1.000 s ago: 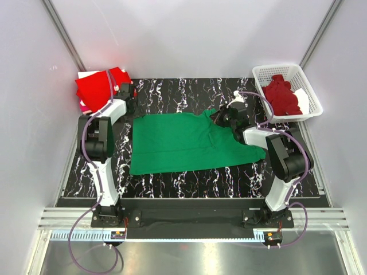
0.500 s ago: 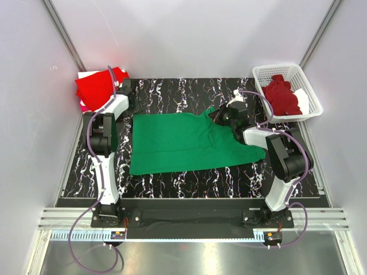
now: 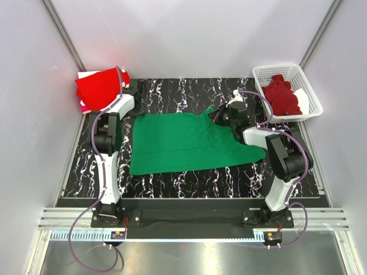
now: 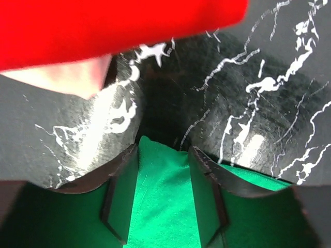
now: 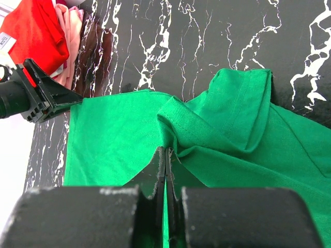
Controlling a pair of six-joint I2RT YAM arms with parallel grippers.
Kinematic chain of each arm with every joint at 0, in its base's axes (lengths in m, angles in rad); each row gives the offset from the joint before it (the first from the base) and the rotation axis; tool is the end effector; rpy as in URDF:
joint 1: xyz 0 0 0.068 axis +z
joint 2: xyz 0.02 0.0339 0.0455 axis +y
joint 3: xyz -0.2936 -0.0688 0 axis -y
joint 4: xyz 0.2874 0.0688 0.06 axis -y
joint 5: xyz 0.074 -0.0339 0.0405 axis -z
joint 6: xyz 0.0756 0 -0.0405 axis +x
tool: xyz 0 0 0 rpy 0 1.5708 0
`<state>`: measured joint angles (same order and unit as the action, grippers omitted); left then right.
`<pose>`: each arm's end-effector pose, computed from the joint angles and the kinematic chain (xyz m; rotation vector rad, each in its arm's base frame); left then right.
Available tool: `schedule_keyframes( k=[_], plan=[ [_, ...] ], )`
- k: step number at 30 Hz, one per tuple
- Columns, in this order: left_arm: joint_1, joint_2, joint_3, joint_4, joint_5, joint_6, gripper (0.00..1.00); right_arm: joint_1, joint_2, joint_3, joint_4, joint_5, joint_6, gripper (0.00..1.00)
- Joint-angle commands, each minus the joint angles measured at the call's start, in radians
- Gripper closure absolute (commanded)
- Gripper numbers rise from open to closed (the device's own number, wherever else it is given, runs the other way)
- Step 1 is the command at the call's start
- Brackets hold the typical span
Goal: Fold and stack the t-shirts
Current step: Fold the tshirt
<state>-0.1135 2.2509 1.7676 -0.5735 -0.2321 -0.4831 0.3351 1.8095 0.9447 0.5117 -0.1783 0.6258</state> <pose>0.5579 -0.0461 0.1328 -0.5525 2.5248 0.0883 0.4307 0.1642 0.1677 0.1664 1.9979 0.8034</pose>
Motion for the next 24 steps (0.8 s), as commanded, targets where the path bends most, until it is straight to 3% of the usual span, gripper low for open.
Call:
schedule_keyframes(
  k=[1, 4, 11, 24],
  plan=[
    [-0.008, 0.009, 0.049, -0.009, -0.042, 0.005, 0.55, -0.004, -0.001, 0.04, 0.044, -0.021, 0.003, 1.0],
    [-0.008, 0.013, 0.055, -0.014, -0.039, 0.006, 0.63, -0.008, 0.002, 0.039, 0.045, -0.024, 0.008, 1.0],
    [-0.008, 0.007, 0.067, -0.045, -0.032, 0.02, 0.98, -0.039, 0.014, 0.071, 0.018, -0.044, 0.005, 1.0],
    [-0.008, -0.165, 0.0, -0.075, -0.016, 0.052, 1.0, -0.218, 0.065, 0.404, -0.352, -0.076, -0.135, 1.0]
  ],
)
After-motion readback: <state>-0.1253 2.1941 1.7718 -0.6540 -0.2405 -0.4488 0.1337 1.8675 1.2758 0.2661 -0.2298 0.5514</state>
